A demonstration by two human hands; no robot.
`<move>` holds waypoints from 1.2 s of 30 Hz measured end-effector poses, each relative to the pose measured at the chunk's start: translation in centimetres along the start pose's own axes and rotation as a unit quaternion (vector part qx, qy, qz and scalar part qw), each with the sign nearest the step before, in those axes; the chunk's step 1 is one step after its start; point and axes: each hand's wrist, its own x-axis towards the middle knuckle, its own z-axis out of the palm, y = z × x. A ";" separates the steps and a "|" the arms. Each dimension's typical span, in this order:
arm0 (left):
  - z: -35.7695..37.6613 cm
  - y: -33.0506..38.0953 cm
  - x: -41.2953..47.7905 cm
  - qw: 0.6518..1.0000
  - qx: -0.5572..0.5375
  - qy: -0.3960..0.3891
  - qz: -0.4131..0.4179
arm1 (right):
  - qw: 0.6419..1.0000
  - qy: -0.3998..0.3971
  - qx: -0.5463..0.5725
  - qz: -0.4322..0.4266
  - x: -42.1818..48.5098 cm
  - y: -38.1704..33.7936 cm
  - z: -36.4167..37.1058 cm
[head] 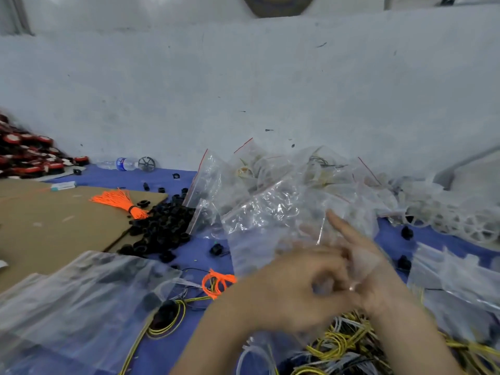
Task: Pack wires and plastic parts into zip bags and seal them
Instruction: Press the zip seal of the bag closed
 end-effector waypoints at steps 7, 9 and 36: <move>-3.5 -3.9 0.3 0.966 -0.113 0.222 -0.069 | 0.964 0.091 -0.220 -0.116 -1.2 -1.3 -2.2; -4.5 -5.7 0.0 0.951 -0.063 0.283 -0.108 | 0.962 0.084 -0.242 -0.097 -1.3 -1.4 -2.2; -2.8 -7.6 0.4 0.926 -0.219 0.198 -0.234 | 0.982 0.014 -0.180 -0.046 -2.1 -1.9 -2.9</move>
